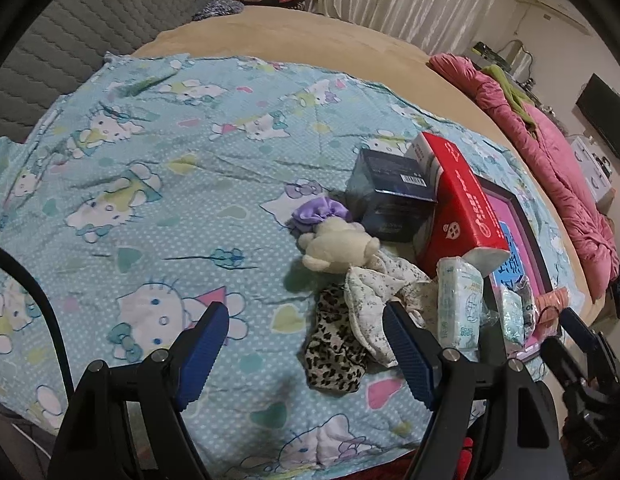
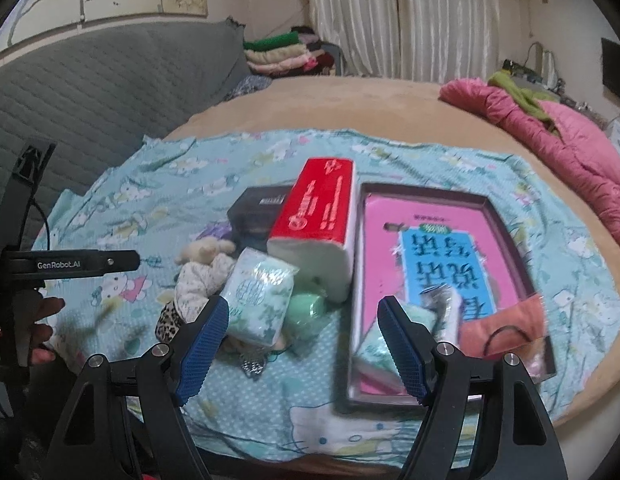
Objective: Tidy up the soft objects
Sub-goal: 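Grasp the cream plush bear with the left tool while the right tool grasps the white-green tissue pack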
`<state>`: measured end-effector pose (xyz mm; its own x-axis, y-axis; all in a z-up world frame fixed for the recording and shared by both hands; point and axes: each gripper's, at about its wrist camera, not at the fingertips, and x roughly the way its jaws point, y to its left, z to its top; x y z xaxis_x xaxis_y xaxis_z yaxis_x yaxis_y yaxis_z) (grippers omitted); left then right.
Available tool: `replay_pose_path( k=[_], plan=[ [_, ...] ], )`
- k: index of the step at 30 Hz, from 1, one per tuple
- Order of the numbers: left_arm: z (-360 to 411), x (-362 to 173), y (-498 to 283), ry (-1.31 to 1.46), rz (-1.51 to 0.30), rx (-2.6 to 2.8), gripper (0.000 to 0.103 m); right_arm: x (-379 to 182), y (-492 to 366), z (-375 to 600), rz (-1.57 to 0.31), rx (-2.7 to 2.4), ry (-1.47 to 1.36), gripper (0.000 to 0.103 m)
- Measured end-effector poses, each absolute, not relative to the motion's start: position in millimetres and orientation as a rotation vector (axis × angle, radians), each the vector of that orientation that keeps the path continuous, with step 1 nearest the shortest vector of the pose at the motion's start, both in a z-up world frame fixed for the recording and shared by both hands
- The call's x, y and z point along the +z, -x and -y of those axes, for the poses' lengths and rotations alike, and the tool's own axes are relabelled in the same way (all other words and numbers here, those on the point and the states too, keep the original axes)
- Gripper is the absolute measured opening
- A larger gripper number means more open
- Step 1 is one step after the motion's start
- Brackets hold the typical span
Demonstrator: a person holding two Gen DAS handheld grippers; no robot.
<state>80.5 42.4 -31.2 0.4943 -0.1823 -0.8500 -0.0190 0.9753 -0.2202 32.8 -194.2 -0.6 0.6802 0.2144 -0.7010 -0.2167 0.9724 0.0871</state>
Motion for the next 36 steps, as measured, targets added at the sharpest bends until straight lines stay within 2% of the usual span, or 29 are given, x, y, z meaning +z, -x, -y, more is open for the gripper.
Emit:
replay_pose_path(
  k=[14, 24, 36],
  plan=[
    [-33, -48, -130, 0.248, -1.067, -0.130, 0.079, -32, -58, 156, -0.861, 0.285, 0.059, 0.078],
    [-25, -74, -171, 0.283, -1.142, -0.140, 0.079, -41, -77, 151, -0.879, 0.251, 0.080, 0.078],
    [-25, -97, -183, 0.307, -1.175, -0.163, 0.079, -56, -97, 142, -0.910, 0.252, 0.071, 0.078]
  ],
)
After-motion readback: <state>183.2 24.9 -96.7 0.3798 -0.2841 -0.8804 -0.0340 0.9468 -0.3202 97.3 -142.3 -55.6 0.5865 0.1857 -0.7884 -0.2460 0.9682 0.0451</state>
